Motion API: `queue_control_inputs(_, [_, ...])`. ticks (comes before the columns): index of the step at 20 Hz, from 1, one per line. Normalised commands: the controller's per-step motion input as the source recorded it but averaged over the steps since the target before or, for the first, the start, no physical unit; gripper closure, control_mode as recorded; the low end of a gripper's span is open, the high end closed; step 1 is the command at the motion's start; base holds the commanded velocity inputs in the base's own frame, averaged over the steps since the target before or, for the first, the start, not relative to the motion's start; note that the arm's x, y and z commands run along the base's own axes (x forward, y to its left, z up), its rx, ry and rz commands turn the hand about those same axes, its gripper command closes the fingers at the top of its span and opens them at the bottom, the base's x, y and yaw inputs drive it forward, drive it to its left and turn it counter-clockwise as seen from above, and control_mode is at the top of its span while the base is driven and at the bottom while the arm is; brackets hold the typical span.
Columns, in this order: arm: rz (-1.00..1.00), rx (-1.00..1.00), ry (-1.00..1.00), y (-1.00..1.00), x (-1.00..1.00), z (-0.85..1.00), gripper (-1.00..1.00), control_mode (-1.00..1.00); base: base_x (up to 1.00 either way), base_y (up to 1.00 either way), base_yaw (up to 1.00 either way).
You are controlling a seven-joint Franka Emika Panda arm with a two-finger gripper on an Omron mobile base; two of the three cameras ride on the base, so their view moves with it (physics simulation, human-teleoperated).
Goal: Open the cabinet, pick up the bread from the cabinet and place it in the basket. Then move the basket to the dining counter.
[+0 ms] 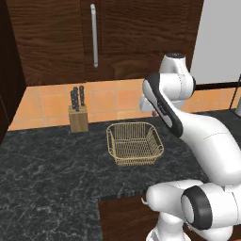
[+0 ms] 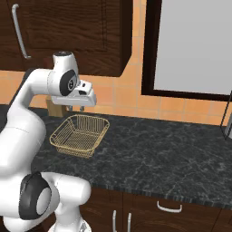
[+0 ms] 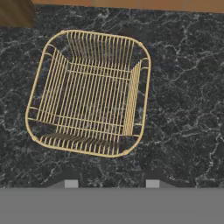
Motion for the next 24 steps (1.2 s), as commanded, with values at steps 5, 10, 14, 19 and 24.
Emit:
queue_control_inputs(5, [0.0,0.0,-0.18,0.13,-0.07,0.24,-1.0,-1.0,0.0,0.0,0.0])
queue_control_inputs(10, [0.03,0.03,-0.55,0.22,-0.33,0.63,-1.0,-1.0,0.0,0.0,0.0])
queue_control_inputs(14, [0.02,0.14,-0.39,0.02,-0.53,0.3,-1.0,-1.0,0.0,0.0,0.0])
queue_control_inputs(19, [0.0,0.07,-0.01,-0.13,0.0,0.04,-1.0,-1.0,0.0,0.0,0.0])
queue_control_inputs(24, [-0.01,-0.02,-0.09,0.53,-0.09,0.81,-1.0,-1.0,0.0,0.0,0.0])
